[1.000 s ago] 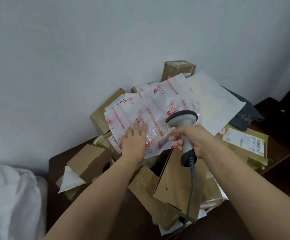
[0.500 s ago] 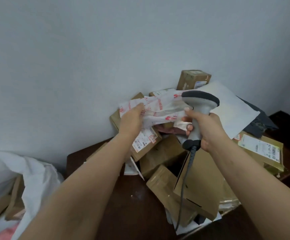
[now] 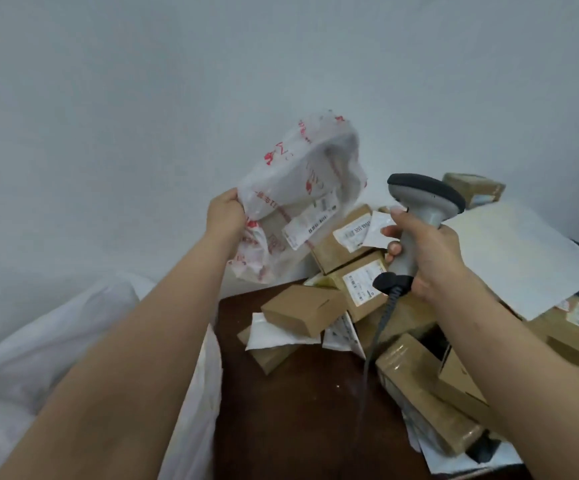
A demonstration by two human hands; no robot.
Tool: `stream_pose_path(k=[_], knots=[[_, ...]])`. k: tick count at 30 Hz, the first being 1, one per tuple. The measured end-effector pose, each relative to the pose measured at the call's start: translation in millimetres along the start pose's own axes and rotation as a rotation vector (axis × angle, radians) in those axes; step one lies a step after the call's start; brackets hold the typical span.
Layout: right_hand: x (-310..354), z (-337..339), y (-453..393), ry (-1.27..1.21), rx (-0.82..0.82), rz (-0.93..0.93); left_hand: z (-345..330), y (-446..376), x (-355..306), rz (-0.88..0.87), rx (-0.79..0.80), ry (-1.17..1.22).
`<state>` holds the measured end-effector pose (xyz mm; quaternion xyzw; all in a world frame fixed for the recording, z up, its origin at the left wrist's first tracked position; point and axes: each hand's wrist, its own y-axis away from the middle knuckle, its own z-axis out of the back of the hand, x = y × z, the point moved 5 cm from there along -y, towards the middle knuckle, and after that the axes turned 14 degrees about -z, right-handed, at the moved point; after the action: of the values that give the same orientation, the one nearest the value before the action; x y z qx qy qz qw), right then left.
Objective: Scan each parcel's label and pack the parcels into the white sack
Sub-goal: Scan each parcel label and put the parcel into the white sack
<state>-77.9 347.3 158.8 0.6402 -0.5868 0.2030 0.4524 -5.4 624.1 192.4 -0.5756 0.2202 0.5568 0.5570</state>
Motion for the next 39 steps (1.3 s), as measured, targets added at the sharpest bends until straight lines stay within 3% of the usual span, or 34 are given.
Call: stream_pose_path(k=[2,4,6,10,14,19,23,27,31,39], knots=[[-14.9,-16.7,7.3,0.024,0.042,-0.028,28.4,15.3,12.2,0.17,-0.045,0.151],[-28.5,-30.3,13.6,0.05,0.076,-0.055,44.5,24.6,21.7,0.263,0.055,0.367],[-40.4,-41.6,20.0,0.077,0.095,-0.082,60.9,32.0,28.3,0.311,0.156,0.417],[-60.0,-61.3,31.7,0.141,0.151,-0.14,92.9,42.7,44.2,0.206,0.203,0.05],[-75.8,-73.2,36.0,0.194,0.201,-0.181,114.6,52.3,54.0,0.077,0.11,-0.286],[-83.4,-75.5,38.0,0.292,0.263,-0.165,132.7,52.8,45.8,0.023,0.036,-0.266],[-82.1,-69.3,37.7,0.596,0.278,-0.074,154.4,39.2,35.8,-0.006,-0.018,-0.241],[-79.9,-69.4,41.6,0.867,0.332,0.065,168.1,25.7,20.5,-0.086,-0.03,-0.432],[-76.2,-71.2,48.5,0.959,0.464,0.087,177.4,22.8,6.4,-0.196,-0.075,-0.594],[-64.9,-71.3,57.0,1.044,0.556,0.098,203.0,29.6,3.9,-0.254,-0.162,-0.62]])
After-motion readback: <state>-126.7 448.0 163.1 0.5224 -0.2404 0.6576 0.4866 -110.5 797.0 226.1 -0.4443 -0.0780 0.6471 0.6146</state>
